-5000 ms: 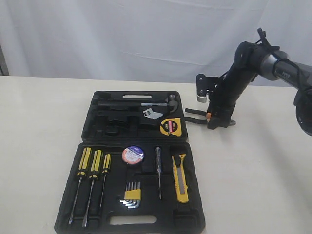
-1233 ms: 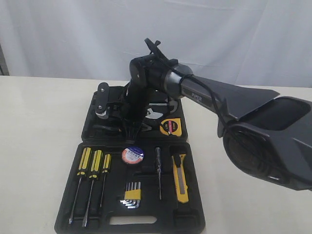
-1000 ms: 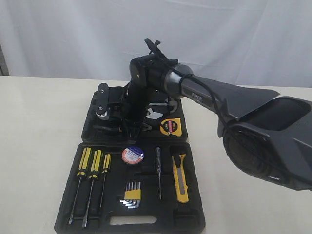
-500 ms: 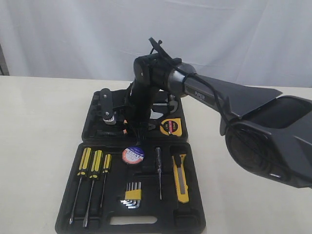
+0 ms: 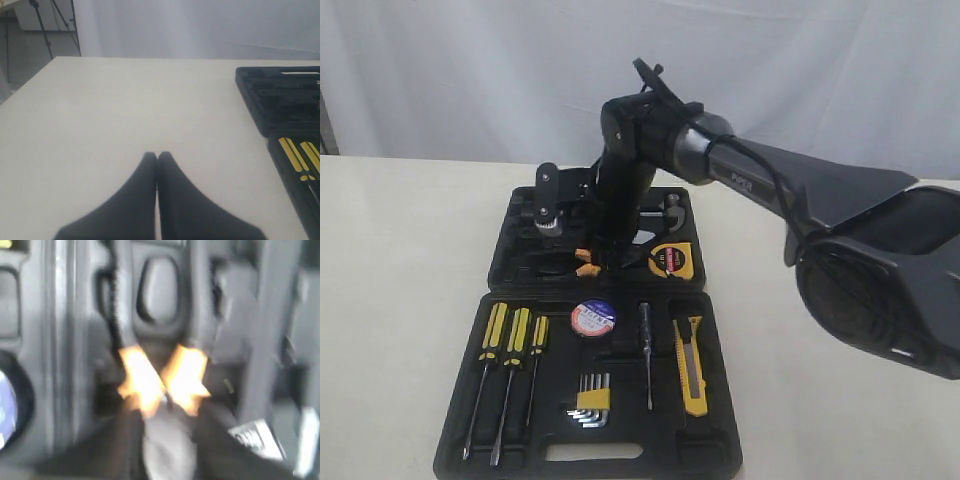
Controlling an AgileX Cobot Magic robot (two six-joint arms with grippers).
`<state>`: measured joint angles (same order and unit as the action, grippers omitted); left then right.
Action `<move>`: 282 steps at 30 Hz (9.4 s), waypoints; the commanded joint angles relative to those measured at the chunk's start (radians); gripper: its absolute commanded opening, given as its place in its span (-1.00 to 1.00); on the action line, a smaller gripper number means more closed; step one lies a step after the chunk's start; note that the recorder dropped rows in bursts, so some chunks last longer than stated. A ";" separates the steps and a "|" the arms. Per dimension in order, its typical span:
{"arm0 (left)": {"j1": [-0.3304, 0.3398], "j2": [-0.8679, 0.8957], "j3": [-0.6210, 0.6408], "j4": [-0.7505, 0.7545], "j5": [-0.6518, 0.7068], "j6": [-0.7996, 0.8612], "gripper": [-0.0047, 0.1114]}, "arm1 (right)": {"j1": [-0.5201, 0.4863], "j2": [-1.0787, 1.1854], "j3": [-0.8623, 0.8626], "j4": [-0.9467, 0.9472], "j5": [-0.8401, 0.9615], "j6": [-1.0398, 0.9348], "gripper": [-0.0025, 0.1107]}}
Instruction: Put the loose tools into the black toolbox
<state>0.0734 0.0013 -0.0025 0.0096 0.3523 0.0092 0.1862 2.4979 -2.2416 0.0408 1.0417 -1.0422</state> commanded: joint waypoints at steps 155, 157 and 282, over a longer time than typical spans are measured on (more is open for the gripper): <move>-0.005 -0.001 0.003 -0.010 -0.010 -0.002 -0.92 | 0.618 -0.590 1.312 -0.932 -0.597 1.523 0.07; -0.005 -0.001 0.003 -0.010 -0.010 -0.002 -0.92 | 0.618 -0.582 1.312 -0.934 -0.601 1.523 0.07; -0.005 -0.001 0.003 -0.010 -0.010 -0.002 -0.92 | -0.205 -1.524 1.358 0.462 -0.381 0.672 -0.96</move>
<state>0.0734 0.0013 -0.0025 0.0096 0.3523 0.0092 -0.0177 1.0473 -1.0322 0.4653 0.9401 -0.3566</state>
